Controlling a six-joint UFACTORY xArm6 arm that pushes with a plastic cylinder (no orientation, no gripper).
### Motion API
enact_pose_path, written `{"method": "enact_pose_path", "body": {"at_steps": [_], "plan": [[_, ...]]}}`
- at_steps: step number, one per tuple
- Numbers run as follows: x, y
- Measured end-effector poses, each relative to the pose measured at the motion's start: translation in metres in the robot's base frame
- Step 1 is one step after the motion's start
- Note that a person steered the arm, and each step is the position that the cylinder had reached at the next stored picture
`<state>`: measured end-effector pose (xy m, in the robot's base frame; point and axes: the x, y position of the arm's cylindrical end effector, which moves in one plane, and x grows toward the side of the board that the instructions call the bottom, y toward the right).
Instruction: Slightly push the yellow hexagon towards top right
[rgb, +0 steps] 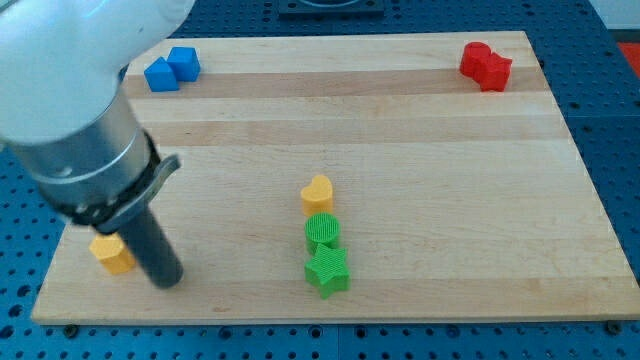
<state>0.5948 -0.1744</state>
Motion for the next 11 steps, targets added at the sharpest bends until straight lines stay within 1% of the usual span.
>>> {"method": "enact_pose_path", "body": {"at_steps": [1,2,3,4,5,6,8,9,10,11], "plan": [[0.022,-0.030],[0.023,-0.071],[0.022,-0.092],[-0.007,-0.090],[-0.024,-0.089],[-0.052,-0.059],[-0.097,0.026],[-0.097,0.029],[-0.106,0.019],[-0.111,-0.016]]}}
